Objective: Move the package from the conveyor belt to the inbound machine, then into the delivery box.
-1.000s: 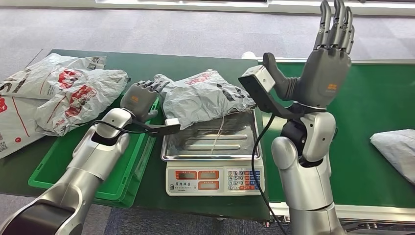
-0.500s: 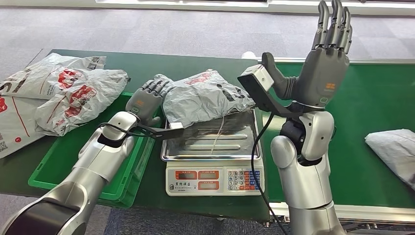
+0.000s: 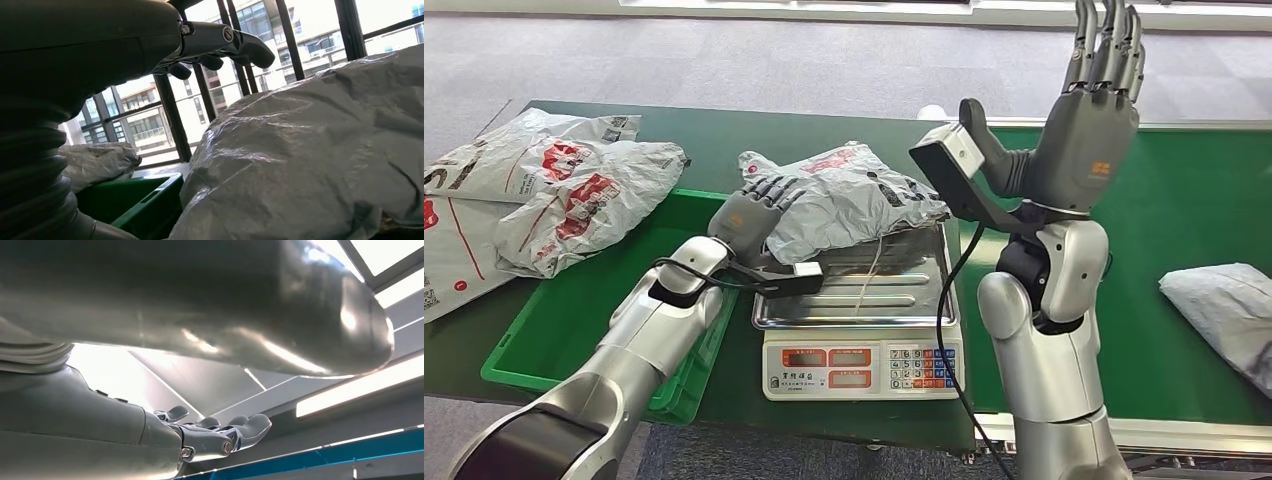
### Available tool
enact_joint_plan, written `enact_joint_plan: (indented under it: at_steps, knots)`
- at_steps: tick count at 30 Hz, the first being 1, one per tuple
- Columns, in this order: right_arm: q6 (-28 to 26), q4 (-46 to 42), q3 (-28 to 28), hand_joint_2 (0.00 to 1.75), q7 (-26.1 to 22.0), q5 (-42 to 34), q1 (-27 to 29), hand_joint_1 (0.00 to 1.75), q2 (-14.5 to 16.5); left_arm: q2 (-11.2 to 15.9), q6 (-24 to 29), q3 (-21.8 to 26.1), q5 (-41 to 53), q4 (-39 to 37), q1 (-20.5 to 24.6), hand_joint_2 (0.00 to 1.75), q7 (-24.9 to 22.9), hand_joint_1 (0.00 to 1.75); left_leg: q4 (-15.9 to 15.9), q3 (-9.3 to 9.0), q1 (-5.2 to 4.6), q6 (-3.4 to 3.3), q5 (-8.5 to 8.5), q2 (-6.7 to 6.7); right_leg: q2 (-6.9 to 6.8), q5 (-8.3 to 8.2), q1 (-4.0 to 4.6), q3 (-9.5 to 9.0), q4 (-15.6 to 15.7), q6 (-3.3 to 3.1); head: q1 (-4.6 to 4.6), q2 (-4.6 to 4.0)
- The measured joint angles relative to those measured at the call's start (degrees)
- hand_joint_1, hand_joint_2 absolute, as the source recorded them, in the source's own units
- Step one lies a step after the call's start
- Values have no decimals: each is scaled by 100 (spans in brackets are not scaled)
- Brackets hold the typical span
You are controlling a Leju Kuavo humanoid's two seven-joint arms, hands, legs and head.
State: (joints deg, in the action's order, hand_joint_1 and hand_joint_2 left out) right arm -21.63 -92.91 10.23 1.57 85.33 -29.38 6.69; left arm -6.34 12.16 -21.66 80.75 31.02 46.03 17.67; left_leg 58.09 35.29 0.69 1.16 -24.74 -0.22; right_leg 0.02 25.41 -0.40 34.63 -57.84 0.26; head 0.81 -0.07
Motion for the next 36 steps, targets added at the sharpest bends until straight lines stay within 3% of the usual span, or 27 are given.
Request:
enact_joint_plan:
  at_steps: [14, 18, 36]
  knots:
    - [19, 0, 0, 0, 5, 2, -55, 0, 7, -103, 33, -6, -173, -16, -1, 175, 111, 1, 0, 0, 0, 0, 0, 0, 0, 0, 0, 0, 0, 0, 0, 0]
    - [20, 0, 0, 0, 5, 4, -56, 0, 7, -113, 108, -9, -314, 23, -1, 175, 169, 171, 0, 0, 0, 0, 0, 0, 0, 0, 0, 0, 0, 0, -1, 0]
    - [-67, 0, 0, 0, 14, 4, -46, 0, 7, -36, 319, -9, -555, 335, -109, 175, 160, 175, 0, 0, 0, 0, 0, 0, 0, 0, 0, 0, 0, 0, 1, 0]
